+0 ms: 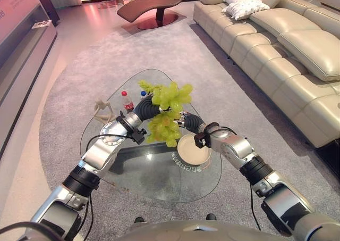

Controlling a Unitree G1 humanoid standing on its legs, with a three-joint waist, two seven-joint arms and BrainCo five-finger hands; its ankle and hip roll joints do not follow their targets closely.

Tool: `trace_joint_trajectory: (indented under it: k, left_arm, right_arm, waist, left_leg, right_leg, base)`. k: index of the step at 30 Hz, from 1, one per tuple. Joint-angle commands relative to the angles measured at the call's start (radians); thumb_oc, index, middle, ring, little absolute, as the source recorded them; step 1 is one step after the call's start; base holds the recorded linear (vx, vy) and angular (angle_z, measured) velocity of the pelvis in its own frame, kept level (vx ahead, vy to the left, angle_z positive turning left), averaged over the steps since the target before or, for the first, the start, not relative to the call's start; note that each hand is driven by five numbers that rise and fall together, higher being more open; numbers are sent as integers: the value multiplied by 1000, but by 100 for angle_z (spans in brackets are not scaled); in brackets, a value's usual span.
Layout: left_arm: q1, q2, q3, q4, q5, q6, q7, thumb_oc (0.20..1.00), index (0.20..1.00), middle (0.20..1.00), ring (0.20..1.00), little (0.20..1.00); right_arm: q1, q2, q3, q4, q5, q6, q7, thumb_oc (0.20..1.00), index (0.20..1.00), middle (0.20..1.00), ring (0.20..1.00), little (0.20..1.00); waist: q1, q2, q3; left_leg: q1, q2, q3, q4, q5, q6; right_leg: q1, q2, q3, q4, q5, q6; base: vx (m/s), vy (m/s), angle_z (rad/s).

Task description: Pick up fruits into the plate

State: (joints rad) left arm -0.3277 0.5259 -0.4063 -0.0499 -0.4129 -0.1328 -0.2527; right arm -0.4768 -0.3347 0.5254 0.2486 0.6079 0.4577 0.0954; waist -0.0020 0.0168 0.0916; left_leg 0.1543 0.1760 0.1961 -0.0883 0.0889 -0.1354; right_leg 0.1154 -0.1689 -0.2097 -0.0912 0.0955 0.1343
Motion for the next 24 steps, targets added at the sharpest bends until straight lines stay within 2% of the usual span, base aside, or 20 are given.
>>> trace_joint_trajectory:
  k: [1, 7, 11, 18, 21, 24]
  left_arm:
    - [-132, -6, -7, -25, -71, -72, 10, 200, 200, 200, 200, 200]
    - [-153, -8, -23, -22, -78, -116, 3, 200, 200, 200, 200, 200]
    - [-160, -1, -17, -21, -92, -117, 29, 200, 200, 200, 200, 200]
    - [-141, 18, 36, -11, -141, -91, 18, 200, 200, 200, 200, 200]
    - [-127, 27, 61, -4, -149, -86, 2, 200, 200, 200, 200, 200]
    - [-91, 54, 103, -9, -188, -76, -45, 200, 200, 200, 200, 200]
  right_arm:
    - [-79, 60, 1, -24, 93, -19, 17, 1000, 1000, 1000, 1000, 1000]
    - [-67, 87, 18, -26, 240, 34, 15, 1000, 1000, 1000, 1000, 1000]
    - [-53, 100, 23, -12, 282, 48, 32, 1000, 1000, 1000, 1000, 1000]
    - [-32, 86, 8, -19, 303, 38, 97, 1000, 1000, 1000, 1000, 1000]
    - [-22, 72, -2, -28, 301, 25, 93, 1000, 1000, 1000, 1000, 1000]
    - [5, 33, -33, -54, 293, -7, 116, 1000, 1000, 1000, 1000, 1000]
  waist:
    - [19, -25, -35]
    - [18, -29, -43]
    - [18, -30, -44]
    - [25, -30, -50]
    - [26, -30, -51]
    - [26, -29, -52]
  left_leg:
    - [-24, 14, 39, 29, -45, 8]
    - [-23, 18, 41, 28, -43, 9]
    - [-21, 21, 40, 32, -42, 9]
    - [-24, 26, 36, 34, -37, 6]
    - [-24, 27, 33, 33, -35, 6]
    - [-28, 27, 30, 33, -32, 5]
  right_leg:
    - [25, -45, -87, 43, -49, 4]
    - [26, -40, -86, 63, -64, 0]
    - [28, -37, -87, 76, -74, -6]
    - [35, -33, -94, 81, -84, -11]
    - [36, -31, -94, 82, -86, -13]
    - [36, -28, -92, 80, -86, -15]
  base:
    - [0, 0, 0]
    - [0, 0, 0]
    - [0, 0, 0]
    - [9, -2, -3]
    - [0, 0, 0]
    - [0, 0, 0]
